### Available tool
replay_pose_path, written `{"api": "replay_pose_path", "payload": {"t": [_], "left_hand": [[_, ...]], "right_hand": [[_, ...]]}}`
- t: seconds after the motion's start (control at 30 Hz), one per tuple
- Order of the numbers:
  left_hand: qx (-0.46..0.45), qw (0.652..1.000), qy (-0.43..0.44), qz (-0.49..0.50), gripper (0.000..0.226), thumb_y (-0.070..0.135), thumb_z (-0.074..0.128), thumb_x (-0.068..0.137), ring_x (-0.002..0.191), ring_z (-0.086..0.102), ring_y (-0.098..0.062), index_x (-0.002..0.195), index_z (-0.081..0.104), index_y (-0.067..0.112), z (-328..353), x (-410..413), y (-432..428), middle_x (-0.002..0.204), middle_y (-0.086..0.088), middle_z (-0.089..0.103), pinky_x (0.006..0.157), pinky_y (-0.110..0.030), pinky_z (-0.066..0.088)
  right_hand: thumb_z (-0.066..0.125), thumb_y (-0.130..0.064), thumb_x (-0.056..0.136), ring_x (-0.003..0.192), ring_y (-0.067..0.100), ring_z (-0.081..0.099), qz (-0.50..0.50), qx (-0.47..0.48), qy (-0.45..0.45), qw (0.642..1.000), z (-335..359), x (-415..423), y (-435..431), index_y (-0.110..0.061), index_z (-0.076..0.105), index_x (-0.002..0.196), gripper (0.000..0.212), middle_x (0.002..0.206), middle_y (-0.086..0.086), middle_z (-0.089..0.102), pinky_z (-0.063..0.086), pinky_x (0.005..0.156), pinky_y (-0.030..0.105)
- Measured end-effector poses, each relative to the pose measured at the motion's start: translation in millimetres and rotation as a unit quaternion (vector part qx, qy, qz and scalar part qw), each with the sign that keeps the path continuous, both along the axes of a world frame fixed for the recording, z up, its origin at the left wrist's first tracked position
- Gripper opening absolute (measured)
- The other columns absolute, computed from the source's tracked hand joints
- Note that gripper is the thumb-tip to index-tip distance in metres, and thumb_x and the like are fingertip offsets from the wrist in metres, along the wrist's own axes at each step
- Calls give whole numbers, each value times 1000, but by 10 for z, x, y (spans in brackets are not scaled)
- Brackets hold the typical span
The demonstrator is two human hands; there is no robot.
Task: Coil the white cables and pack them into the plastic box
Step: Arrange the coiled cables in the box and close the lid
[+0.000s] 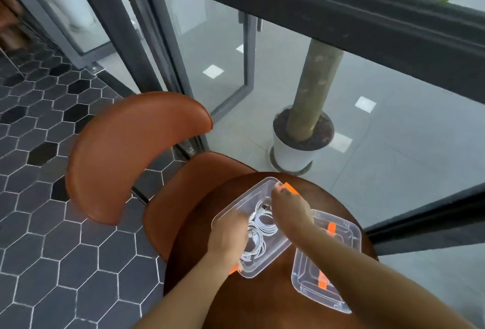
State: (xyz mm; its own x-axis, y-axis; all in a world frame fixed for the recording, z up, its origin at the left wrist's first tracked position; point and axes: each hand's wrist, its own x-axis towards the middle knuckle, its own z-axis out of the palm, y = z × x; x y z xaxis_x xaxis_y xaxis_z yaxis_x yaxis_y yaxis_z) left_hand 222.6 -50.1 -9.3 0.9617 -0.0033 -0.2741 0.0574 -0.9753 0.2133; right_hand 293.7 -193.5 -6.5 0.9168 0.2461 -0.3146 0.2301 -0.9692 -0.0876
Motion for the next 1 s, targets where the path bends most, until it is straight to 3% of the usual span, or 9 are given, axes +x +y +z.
{"api": "replay_pose_path", "payload": {"t": [0.17, 0.23, 0.3, 0.43, 0.5, 0.6, 0.73, 0.8, 1.0], "left_hand": [[29, 997, 50, -51, 47, -3, 45, 92, 99, 68, -27, 134, 53, 16, -221, 156, -59, 109, -9, 67, 74, -33, 48], [53, 994, 75, -63, 51, -6, 47, 91, 99, 68, -28, 137, 53, 15, -316, 230, -76, 109, -10, 67, 70, -32, 44], [84, 988, 103, -72, 47, -8, 48, 92, 107, 67, -31, 134, 57, 11, -360, 291, -91, 116, -12, 67, 79, -34, 50], [110, 986, 113, -61, 38, -12, 46, 93, 111, 67, -33, 120, 65, 5, -389, 396, -139, 118, -15, 68, 88, -40, 55], [102, 986, 124, -47, 36, -11, 46, 92, 110, 67, -32, 119, 65, 5, -458, 379, -135, 117, -15, 69, 88, -40, 55], [73, 987, 137, -34, 31, -6, 49, 92, 106, 69, -29, 114, 67, 7, -582, 311, -114, 111, -12, 72, 87, -37, 54], [59, 987, 149, -28, 23, 3, 55, 97, 107, 70, -25, 115, 67, 9, -623, 284, -109, 114, -9, 73, 86, -33, 55], [69, 987, 143, -33, 23, 5, 55, 97, 109, 69, -25, 118, 66, 8, -609, 310, -111, 116, -10, 72, 87, -32, 55], [39, 992, 117, -25, 18, 16, 60, 97, 101, 71, -22, 113, 69, 15, -531, 335, -96, 107, -4, 73, 78, -31, 57]], "right_hand": [[55, -2, 97, 112, 27, 70, 81, -91, 16, 992, -235, 71, 106, -5, 54, 136, 39, 135, 13, 61, 61, 84, 37], [55, -1, 96, 109, 30, 71, 81, -103, 33, 991, -387, 133, 156, -2, 57, 132, 36, 131, 16, 64, 63, 82, 41], [58, -5, 94, 105, 31, 71, 74, -99, 44, 991, -519, 179, 202, 0, 58, 129, 35, 124, 17, 67, 64, 78, 43], [71, -21, 92, 113, 32, 69, 40, -78, 31, 996, -661, 252, 203, 3, 41, 144, 65, 139, 17, 57, 65, 75, 43], [63, -14, 97, 120, 31, 66, 60, -93, 29, 993, -718, 246, 207, 3, 38, 147, 59, 143, 17, 55, 63, 84, 42], [64, -17, 97, 122, 27, 64, 66, -89, 46, 993, -756, 229, 198, -7, 51, 141, 47, 135, 12, 63, 59, 95, 39], [59, -18, 100, 130, 27, 58, 58, -48, 60, 995, -787, 193, 124, -15, 42, 150, 53, 144, 8, 57, 56, 100, 42], [62, -19, 98, 128, 26, 60, 41, -22, 70, 996, -804, 193, 90, -17, 41, 151, 57, 143, 7, 59, 58, 97, 42], [70, -16, 89, 97, 21, 71, -56, 79, 94, 991, -685, 176, 83, -21, 58, 135, 47, 109, 4, 74, 57, 74, 28]]}}
